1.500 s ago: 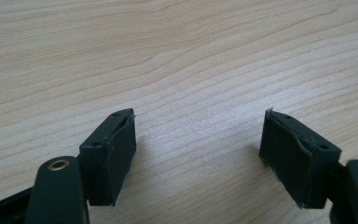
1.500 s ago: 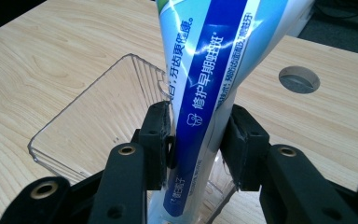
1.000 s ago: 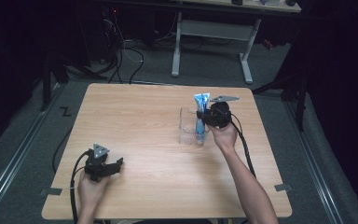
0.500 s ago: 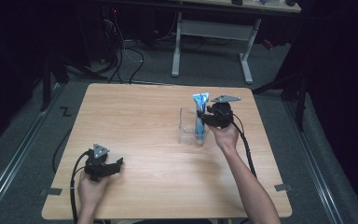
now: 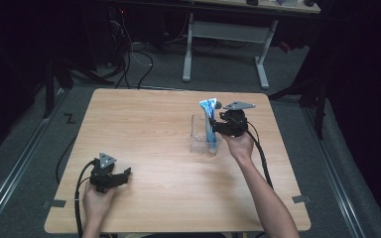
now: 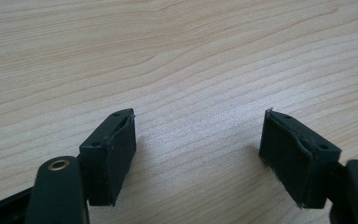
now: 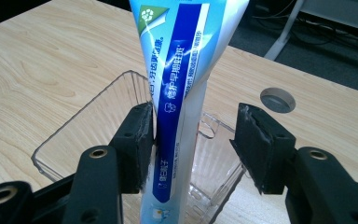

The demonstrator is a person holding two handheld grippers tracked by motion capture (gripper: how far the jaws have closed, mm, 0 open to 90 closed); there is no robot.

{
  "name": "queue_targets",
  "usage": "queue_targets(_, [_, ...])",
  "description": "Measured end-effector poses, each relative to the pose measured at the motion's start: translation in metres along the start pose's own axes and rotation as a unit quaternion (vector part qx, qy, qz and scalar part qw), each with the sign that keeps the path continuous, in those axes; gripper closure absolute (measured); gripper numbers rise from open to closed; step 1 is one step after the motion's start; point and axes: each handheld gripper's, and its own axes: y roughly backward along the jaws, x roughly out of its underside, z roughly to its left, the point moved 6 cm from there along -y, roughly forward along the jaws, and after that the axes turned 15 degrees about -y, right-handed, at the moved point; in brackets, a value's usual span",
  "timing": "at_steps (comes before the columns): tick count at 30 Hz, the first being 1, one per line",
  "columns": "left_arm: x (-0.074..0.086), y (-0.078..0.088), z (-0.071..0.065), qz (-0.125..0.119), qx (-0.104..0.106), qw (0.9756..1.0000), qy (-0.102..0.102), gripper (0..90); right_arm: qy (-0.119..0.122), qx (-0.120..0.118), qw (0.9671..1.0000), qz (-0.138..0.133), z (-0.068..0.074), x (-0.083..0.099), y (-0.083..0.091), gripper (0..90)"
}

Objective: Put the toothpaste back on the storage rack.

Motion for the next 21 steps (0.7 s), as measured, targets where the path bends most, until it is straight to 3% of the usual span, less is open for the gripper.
queue_targets(21, [0.0, 0.0, 0.0, 0.0, 0.0, 1.0, 0.0, 27.3, 0.014, -0.01, 0.9998, 0.009, 0.014, 0.005, -0.009, 48.1])
